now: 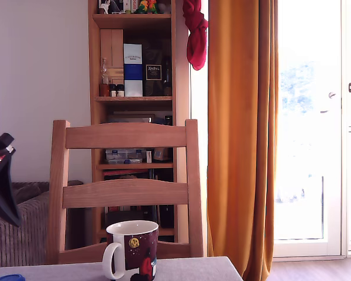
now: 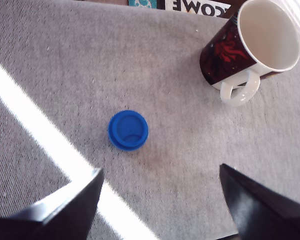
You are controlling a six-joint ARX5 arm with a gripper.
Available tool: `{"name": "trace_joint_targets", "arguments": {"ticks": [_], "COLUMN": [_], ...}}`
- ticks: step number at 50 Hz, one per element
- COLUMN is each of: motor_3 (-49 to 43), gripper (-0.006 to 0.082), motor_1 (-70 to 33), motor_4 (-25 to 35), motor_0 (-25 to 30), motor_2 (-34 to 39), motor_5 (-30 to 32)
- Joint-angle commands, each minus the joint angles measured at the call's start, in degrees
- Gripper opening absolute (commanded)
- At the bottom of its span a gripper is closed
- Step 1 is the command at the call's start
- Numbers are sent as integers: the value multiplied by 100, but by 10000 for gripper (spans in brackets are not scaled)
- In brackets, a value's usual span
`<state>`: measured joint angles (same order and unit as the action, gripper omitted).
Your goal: Pick the blue coffee capsule and place it inside the red coffee cup
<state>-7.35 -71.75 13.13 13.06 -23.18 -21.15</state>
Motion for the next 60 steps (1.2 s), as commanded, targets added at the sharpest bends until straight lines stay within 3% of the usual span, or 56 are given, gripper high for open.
{"name": "trace_joint_targets", "arguments": {"ticks": [1,32,38,60], "motor_3": [-15,-203,-164,-212], "gripper": [798,795,795,795], "motor_1": [-149,-177,-177,-850], "motor_4": [-11,39,415,120], "motor_0": [39,55,55,55], "motor_2": [-61,-170,-170,-511], "motor_5": [109,-105,153,214]}}
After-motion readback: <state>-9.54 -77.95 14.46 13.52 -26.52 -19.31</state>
